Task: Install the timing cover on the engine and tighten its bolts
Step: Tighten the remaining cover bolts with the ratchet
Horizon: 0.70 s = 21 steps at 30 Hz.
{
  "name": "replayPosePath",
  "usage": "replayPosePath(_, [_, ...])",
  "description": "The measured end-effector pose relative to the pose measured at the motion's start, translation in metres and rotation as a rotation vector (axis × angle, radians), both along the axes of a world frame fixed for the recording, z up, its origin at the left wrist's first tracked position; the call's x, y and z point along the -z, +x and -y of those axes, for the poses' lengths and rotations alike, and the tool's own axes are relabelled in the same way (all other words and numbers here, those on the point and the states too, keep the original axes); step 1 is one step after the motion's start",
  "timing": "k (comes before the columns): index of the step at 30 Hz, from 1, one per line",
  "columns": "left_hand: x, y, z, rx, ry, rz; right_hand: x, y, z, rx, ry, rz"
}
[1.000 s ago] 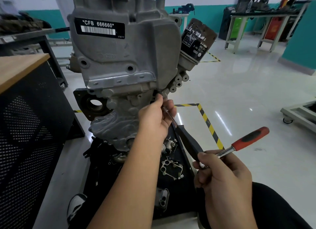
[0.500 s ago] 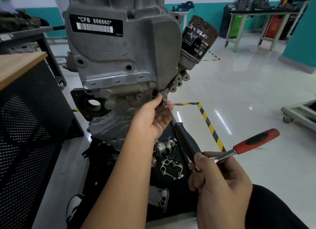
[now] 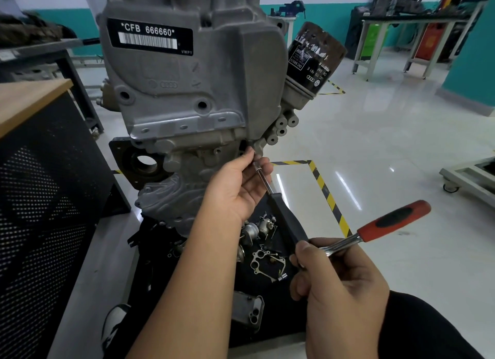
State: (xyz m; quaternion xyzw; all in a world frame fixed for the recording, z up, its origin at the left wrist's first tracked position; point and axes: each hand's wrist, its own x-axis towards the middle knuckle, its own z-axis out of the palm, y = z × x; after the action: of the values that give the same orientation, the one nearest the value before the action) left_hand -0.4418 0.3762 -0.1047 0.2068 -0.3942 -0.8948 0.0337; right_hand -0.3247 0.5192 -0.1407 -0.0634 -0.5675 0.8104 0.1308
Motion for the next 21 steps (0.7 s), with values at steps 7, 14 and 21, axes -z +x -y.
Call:
replayPosePath(7, [-0.0009, 0.0022, 0.0010, 0.002, 0.038, -0.009, -0.0015, -0.0006, -0.0027, 0.013, -0.002, -0.013])
replayPosePath(14, [0.0005, 0.0013, 0.0012, 0.005, 0.008, -0.010, -0.0002, -0.0028, -0.0030, -0.027, -0.003, 0.008])
replayPosePath(21, [0.0007, 0.0015, 0.0016, 0.014, 0.008, -0.019, 0.0021, -0.0037, -0.0018, -0.011, -0.040, 0.018])
